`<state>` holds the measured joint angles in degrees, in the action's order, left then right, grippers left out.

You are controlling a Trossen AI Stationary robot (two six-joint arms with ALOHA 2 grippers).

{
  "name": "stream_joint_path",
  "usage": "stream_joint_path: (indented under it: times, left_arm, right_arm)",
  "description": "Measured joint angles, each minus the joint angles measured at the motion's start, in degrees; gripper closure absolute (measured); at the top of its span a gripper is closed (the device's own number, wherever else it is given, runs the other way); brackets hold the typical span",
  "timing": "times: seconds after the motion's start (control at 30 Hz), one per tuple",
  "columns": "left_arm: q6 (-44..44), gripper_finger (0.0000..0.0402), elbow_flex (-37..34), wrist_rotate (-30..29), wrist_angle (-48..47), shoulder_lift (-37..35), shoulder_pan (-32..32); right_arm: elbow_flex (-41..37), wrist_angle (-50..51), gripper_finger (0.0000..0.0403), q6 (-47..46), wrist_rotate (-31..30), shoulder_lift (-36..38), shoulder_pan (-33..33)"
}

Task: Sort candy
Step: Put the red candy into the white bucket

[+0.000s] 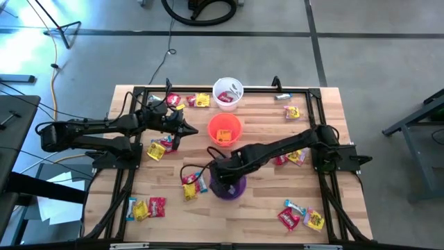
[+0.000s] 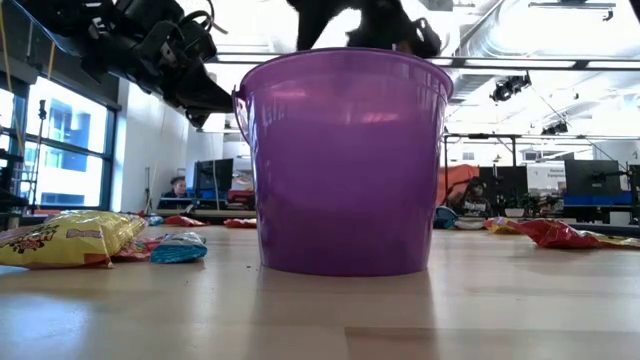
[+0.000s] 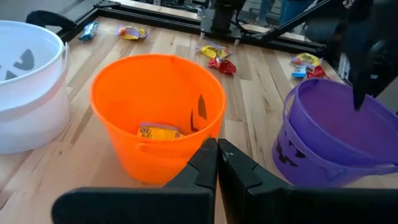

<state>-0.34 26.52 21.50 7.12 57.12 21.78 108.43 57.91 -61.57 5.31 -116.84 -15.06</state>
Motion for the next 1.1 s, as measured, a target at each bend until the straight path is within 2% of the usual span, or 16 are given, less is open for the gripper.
stream_joint_path:
  times: [0.1, 0.2, 0.27, 0.37, 0.57, 0.77, 0.9, 1.1]
  left_arm:
    - [0.0, 0.0401, 0.0, 0.0, -0.4, 0.0, 0.0]
    - [-0.1, 0.0401, 0.0, 0.0, -0.8, 0.0, 0.3]
    - [-0.6, 0.0401, 0.0, 0.0, -1.3, 0.0, 0.9]
    - [-0.9, 0.0401, 0.0, 0.3, -1.4, -0.6, 2.2]
    - [-2.8, 0.0401, 0.0, 0.4, -2.1, -3.4, 5.5]
    - [-5.0, 0.0401, 0.0, -2.1, -6.6, -5.5, 7.1]
    - [-4.5, 0.0401, 0.0, -7.1, -8.3, -6.2, 7.1]
    - [-4.9, 0.0401, 1.0, -9.5, -13.1, -6.4, 7.1]
  right_arm:
    - [5.1, 5.3, 0.0289, 5.0, -3.0, 0.1, 1.0]
    - [8.1, 9.8, 0.0369, 11.8, -4.7, 0.1, 3.0]
    - [8.9, 10.3, 0.0391, 17.7, -5.3, 0.1, 4.6]
    - [9.1, 10.5, 0.0381, 25.5, -5.1, 0.1, 7.3]
    - [8.9, 12.0, 0.0399, 43.0, -4.6, 0.0, 13.2]
    - [8.9, 15.3, 0.0402, 59.7, 0.9, 0.2, 20.6]
    - [8.8, 17.4, 0.0402, 67.3, 3.8, 0.2, 24.2]
    - [8.7, 16.6, 0.0403, 73.5, 8.3, 0.3, 26.7]
